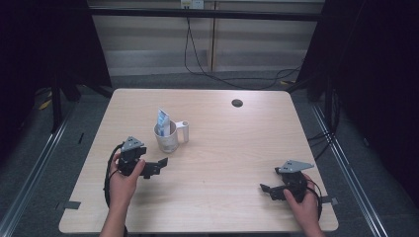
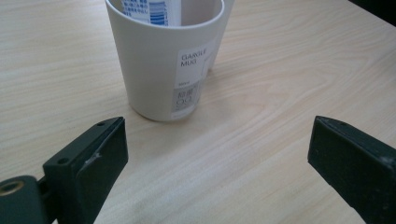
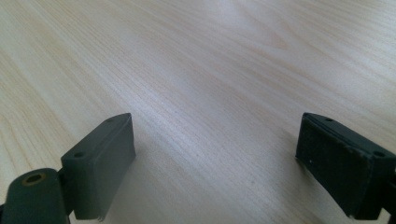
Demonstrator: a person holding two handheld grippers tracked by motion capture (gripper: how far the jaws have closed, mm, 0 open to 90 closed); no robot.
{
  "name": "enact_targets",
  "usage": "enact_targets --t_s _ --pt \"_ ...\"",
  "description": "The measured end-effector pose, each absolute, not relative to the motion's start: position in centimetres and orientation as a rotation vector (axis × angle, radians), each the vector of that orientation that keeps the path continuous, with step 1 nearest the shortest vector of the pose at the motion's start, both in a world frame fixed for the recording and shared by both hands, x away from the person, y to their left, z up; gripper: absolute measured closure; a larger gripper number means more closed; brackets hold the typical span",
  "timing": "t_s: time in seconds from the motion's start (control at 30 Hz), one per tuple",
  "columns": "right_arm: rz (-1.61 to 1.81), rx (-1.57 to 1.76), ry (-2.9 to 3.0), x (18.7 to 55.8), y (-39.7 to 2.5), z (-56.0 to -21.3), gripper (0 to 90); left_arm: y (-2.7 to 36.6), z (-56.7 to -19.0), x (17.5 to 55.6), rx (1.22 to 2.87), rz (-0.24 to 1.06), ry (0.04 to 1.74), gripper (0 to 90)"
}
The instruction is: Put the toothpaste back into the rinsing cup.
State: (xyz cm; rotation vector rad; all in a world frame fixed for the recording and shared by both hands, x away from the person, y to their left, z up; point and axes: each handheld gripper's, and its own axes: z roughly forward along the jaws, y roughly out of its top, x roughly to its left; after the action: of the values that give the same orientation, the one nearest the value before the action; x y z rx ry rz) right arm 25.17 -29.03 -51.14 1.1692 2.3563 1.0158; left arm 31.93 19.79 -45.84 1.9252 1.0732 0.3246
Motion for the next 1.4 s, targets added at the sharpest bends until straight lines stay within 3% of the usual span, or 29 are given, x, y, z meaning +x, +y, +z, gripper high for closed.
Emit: enact_targets --t_s 1.4 --pt "1.016 1.170 2.356 25.2 -29.0 -51.1 11.1 22.9 -49.9 28.8 2.086 0.322 1.106 7.4"
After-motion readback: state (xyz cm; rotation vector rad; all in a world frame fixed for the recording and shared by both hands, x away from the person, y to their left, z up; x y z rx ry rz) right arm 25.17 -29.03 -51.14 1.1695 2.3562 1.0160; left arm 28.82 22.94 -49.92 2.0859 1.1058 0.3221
